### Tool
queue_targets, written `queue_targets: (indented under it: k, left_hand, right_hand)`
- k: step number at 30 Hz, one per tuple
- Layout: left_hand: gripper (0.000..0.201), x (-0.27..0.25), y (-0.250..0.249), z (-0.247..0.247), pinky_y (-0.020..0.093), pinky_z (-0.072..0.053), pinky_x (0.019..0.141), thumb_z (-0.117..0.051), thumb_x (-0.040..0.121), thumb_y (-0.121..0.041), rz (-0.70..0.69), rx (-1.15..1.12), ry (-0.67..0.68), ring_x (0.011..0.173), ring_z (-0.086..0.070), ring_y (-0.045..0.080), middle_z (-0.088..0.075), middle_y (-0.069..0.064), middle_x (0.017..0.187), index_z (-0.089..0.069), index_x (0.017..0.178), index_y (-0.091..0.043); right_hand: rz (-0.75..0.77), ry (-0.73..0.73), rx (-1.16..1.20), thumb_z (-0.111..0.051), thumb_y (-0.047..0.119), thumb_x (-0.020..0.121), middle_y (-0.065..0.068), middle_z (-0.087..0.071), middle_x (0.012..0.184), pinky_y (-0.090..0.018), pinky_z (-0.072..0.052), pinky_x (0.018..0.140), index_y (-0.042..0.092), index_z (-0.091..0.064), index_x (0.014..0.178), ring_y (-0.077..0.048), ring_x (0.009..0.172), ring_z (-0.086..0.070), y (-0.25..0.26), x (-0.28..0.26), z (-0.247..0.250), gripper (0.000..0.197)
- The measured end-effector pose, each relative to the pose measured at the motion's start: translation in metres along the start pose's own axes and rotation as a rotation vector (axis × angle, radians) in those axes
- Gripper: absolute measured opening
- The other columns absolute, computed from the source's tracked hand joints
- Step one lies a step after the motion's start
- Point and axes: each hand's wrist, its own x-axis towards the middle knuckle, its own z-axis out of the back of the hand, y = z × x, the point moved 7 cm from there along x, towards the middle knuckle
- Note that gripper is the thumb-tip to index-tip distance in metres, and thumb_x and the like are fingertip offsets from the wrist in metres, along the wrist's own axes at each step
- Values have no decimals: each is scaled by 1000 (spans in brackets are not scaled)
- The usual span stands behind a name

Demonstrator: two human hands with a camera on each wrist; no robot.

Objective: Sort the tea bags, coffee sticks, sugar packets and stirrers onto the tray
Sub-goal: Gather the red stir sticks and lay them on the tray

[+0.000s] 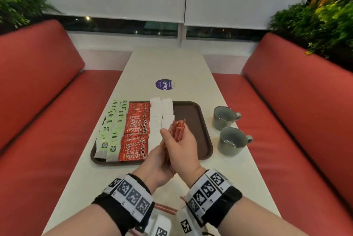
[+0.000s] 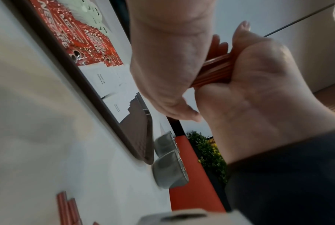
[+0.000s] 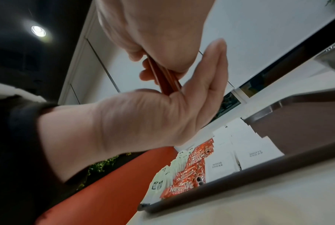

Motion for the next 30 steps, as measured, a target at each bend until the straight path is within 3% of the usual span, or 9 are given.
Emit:
queue_targets:
  k: [4,8,11,13,16,18,23,26,30]
  left_hand:
    - [36,12,-1,5,41,-41,106,-52,94,-39,30,-93,-17,110,-60,27,-70,15,105,-67,112,-11]
    - [33,18,-11,9,43,-42,104,-51,93,-32,22,-86,-28,103,-61,32,-72,16,84,-71,92,-5]
    - [34,26,-27,12,40,-41,102,-57,86,-33,-2,-147,-10,97,-60,27,-71,12,81,-78,71,-10]
    - [32,34,-37,17,40,-42,100,-58,84,-33,-8,-190,-16,103,-59,28,-71,12,87,-79,73,-12]
    - [38,46,-53,33,41,-50,90,-44,98,-31,-52,-121,-79,103,-63,28,-70,16,102,-72,98,-4]
    - [42,48,-65,45,40,-47,93,-39,101,-31,-101,-76,-120,106,-60,31,-63,22,114,-58,114,4]
    - [26,31,-99,80,41,-49,91,-47,95,-13,-240,-47,-182,105,-62,36,-63,26,110,-59,107,6]
    - [23,19,-110,95,39,-58,81,-45,94,-11,-287,-61,-204,102,-64,36,-64,26,106,-59,103,5]
    - [25,10,-111,114,36,-59,74,-47,93,-12,-306,-59,-242,92,-70,35,-69,25,97,-60,103,7]
  right_hand:
    - [-59,45,-50,-60,26,92,20,-64,85,-6,-41,76,42,-54,87,16,84,-58,-16,7,-14,18]
    - [-93,73,-113,-51,32,96,26,-59,86,-2,-37,73,45,-48,92,25,83,-52,-25,21,-28,13]
    - [-121,77,-105,-55,29,95,21,-62,92,-10,-40,80,40,-52,100,14,86,-56,-31,36,-43,12]
    - [-146,82,-96,-55,28,95,18,-64,97,-16,-43,84,35,-54,108,8,90,-58,-35,44,-53,15]
    - [-230,54,-26,-52,25,96,16,-64,83,-12,-44,68,32,-55,97,6,76,-60,-43,70,-55,8]
    - [-290,12,-127,-51,25,95,9,-59,76,-21,-42,62,27,-51,86,-6,66,-56,-58,99,-41,10]
    - [-645,26,-534,-43,10,93,-11,-56,85,-28,-39,46,3,-50,105,-21,60,-52,-126,176,6,15]
    - [-685,148,-827,-41,11,95,-16,-61,91,-28,-46,61,-1,-56,109,-30,87,-61,-151,201,18,24]
    - [-661,215,-1038,-40,11,97,-17,-56,129,-31,-44,94,-2,-51,129,-30,121,-53,-160,217,20,36]
